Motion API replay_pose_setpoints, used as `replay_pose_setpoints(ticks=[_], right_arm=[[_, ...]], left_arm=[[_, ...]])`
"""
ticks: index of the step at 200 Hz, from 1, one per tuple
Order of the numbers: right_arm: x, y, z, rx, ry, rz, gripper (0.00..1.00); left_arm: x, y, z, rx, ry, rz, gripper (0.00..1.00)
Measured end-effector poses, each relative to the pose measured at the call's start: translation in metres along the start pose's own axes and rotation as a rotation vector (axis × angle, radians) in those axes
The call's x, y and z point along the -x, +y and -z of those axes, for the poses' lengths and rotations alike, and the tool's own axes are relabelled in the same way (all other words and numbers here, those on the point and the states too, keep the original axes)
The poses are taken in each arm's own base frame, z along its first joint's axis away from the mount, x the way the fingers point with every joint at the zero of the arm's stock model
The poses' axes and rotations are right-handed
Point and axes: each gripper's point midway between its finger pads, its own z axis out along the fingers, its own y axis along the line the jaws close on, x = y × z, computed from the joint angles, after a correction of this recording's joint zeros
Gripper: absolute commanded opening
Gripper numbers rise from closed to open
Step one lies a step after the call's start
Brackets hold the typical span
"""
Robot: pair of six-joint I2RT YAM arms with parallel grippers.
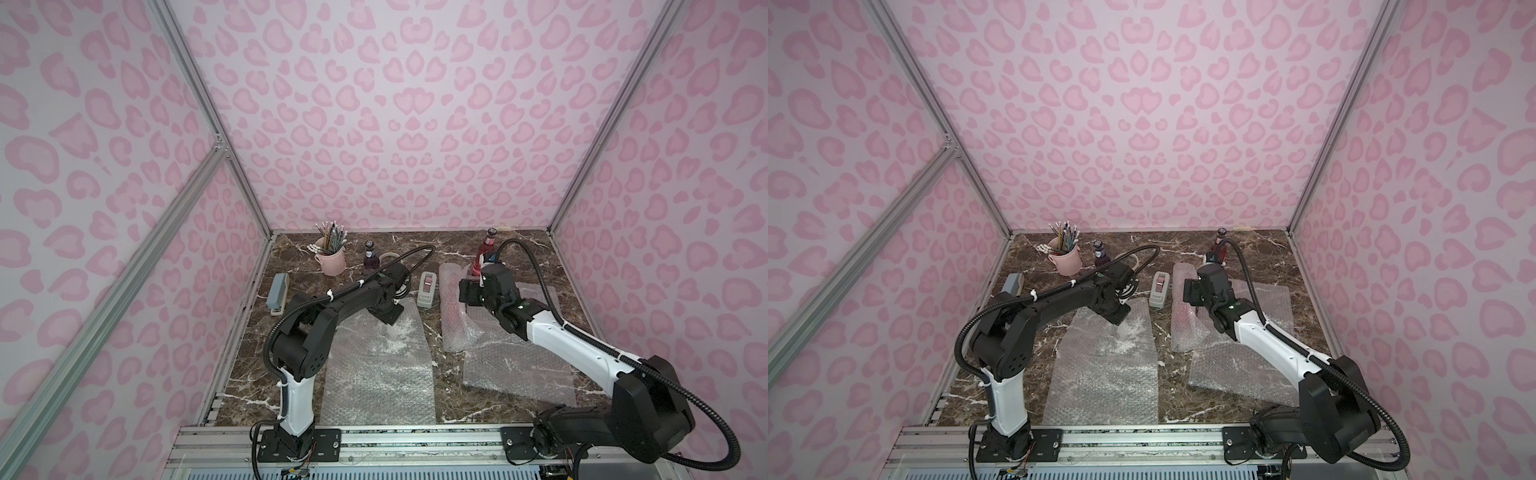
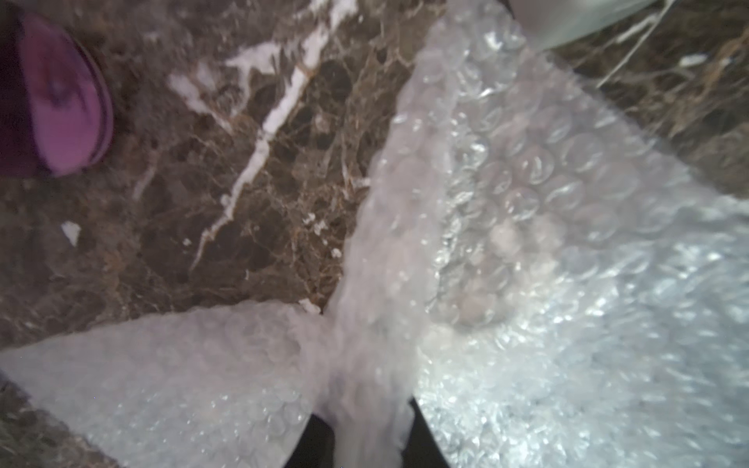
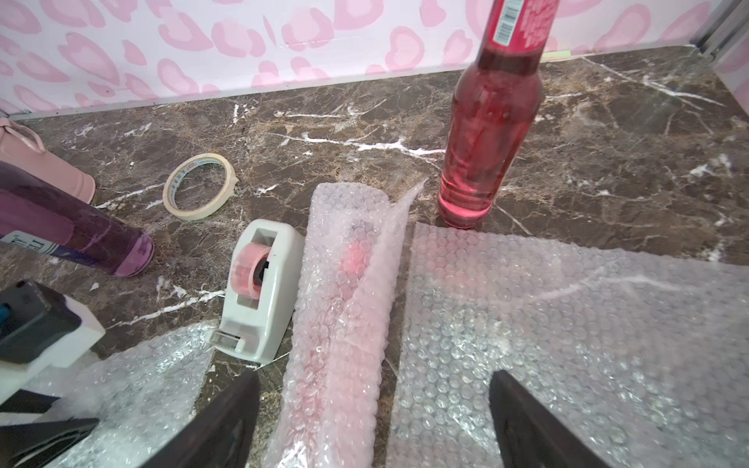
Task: Wrap wine bottles in bubble wrap
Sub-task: Move the bubble wrap to the center of the board.
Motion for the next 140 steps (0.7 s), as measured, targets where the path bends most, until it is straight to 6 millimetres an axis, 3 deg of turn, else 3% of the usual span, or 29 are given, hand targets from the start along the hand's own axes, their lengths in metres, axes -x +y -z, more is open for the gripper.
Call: replay_pose_setpoints(ticks=[36, 59, 80, 102, 140], right_arm=[[-0.001, -0.001, -0.001, -0.001, 0.001, 0.004, 0.9], [-0.001, -0.001, -0.002, 0.003, 0.003, 0.006, 0.91], [0.0, 0.001, -0.002, 0.011, 0.0, 0.018, 0.94], [-0.001, 0.004, -0.002, 0.033, -0.001, 0.04, 0.96], [0.0, 0.008, 0.007, 0.072, -0.022, 0.087, 0.98]], left_arm=[[0.017, 0.013, 0.008, -0.007, -0.032, 0.007, 0.31], [0.008, 0.018, 0.003, -0.009, 0.006, 0.067, 0.34], [0.003, 0.016, 0.003, -0.023, 0.022, 0.123, 0.5], [0.006, 0.015, 0.015, -0.034, -0.007, 0.171, 0.65], [0.001, 0.016, 0.038, -0.045, -0.074, 0.2, 0.78]])
